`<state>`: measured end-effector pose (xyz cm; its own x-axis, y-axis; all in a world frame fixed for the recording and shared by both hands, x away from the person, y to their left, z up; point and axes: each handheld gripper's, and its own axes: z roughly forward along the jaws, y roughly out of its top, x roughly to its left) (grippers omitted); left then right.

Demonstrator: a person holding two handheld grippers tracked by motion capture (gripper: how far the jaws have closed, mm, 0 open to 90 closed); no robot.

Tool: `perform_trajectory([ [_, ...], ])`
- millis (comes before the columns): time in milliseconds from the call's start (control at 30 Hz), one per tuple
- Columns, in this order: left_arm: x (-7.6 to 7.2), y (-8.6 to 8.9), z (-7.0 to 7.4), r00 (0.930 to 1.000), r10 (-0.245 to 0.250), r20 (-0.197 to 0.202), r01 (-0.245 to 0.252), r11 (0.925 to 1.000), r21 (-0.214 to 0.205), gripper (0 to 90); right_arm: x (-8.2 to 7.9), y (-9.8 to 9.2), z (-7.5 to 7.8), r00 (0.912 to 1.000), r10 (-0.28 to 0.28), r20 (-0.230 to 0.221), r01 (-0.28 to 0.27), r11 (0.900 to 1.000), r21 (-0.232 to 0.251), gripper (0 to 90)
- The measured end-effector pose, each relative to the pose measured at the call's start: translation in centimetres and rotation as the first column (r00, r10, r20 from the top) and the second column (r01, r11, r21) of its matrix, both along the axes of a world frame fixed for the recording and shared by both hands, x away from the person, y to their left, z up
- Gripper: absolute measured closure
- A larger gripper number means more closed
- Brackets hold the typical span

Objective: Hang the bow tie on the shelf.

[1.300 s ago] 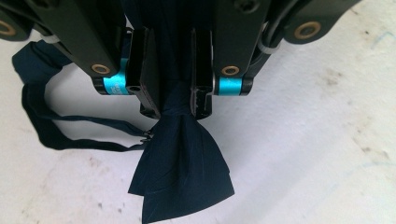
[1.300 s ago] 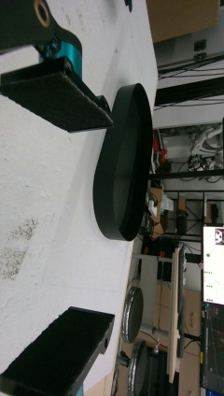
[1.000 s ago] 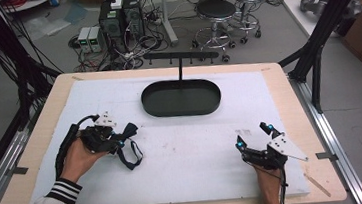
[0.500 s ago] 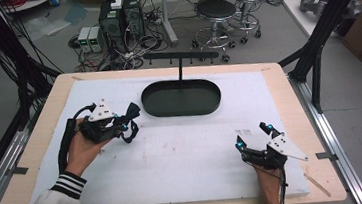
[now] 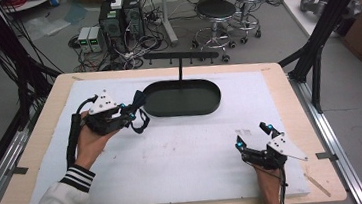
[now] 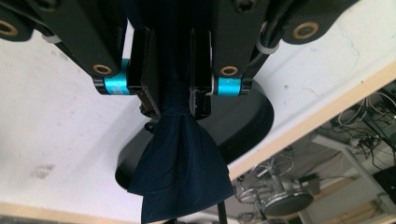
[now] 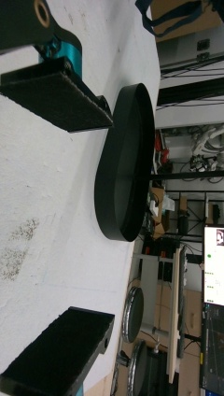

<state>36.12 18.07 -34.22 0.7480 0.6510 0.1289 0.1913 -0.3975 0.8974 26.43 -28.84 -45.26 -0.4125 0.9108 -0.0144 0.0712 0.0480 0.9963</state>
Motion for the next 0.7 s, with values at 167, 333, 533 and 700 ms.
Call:
perform_trajectory([
  [167, 0.7, -0.1, 0.8, 1.0000, -0.002, 0.007, 0.002, 0.9988, -0.049, 75.1, 0.0, 0.0, 0.0, 1.0000, -0.002, 0.000, 0.002, 1.0000, 0.000, 5.9],
  [333, 1.5, -0.3, 1.5, 0.9999, 0.000, 0.016, 0.002, 0.9951, -0.099, 75.1, 0.0, 0.0, 0.0, 1.0000, -0.003, 0.000, 0.003, 1.0000, -0.001, 5.9],
  [533, 2.4, -0.6, 2.2, 0.9996, 0.003, 0.029, 0.001, 0.9924, -0.123, 75.1, 0.0, 0.0, 0.0, 1.0000, -0.003, -0.001, 0.003, 1.0000, 0.001, 5.9],
  [700, 3.2, -1.0, 2.9, 0.9996, 0.003, 0.028, 0.001, 0.9871, -0.160, 75.1, 0.0, 0.0, 0.0, 1.0000, -0.004, 0.000, 0.004, 1.0000, 0.000, 5.9],
])
